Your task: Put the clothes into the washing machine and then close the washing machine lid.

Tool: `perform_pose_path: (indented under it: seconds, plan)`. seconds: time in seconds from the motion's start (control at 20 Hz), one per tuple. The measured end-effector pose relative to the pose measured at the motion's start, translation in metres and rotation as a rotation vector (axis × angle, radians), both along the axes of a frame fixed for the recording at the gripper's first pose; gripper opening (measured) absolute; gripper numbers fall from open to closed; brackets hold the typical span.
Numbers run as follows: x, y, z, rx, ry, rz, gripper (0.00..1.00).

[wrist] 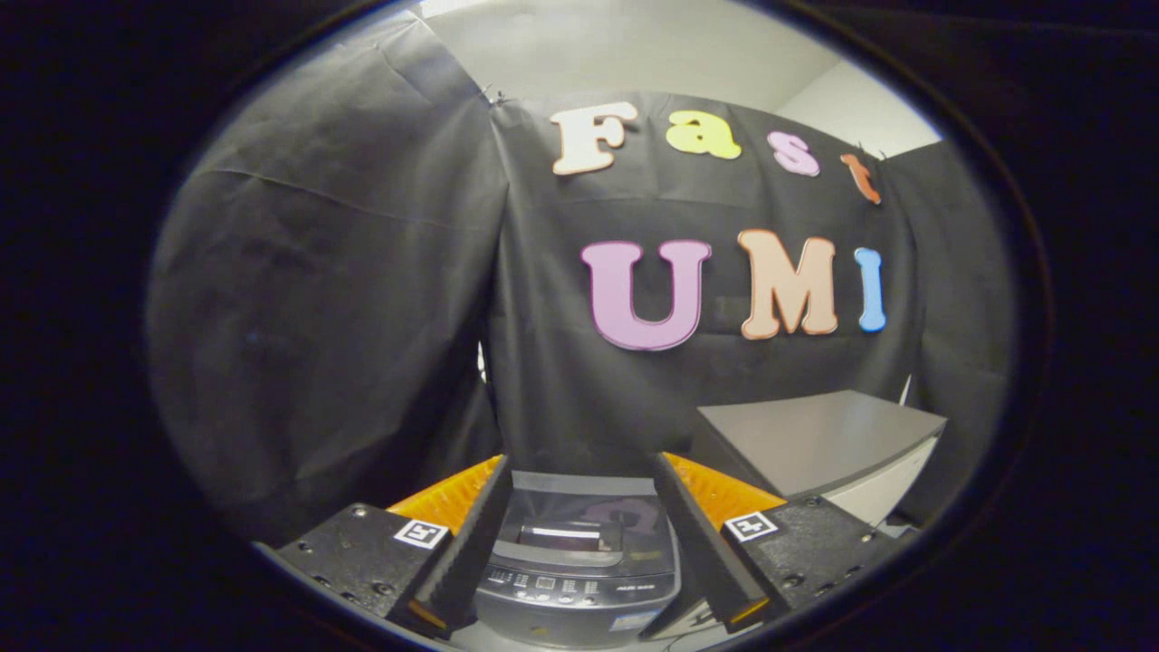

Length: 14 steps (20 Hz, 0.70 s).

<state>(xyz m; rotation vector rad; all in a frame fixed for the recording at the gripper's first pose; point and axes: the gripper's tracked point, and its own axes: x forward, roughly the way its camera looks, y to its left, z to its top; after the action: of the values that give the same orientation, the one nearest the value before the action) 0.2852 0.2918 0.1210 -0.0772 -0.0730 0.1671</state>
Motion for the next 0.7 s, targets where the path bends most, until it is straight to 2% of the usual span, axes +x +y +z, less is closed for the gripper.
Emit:
perform_pose_path:
  seconds: [0.35,0.7]
  plan:
    - [-0.058,-0.022,0.052,0.041,-0.124,0.018,0.96]
    - [-0.109,-0.041,0.06,0.042,-0.159,0.025,0.96]
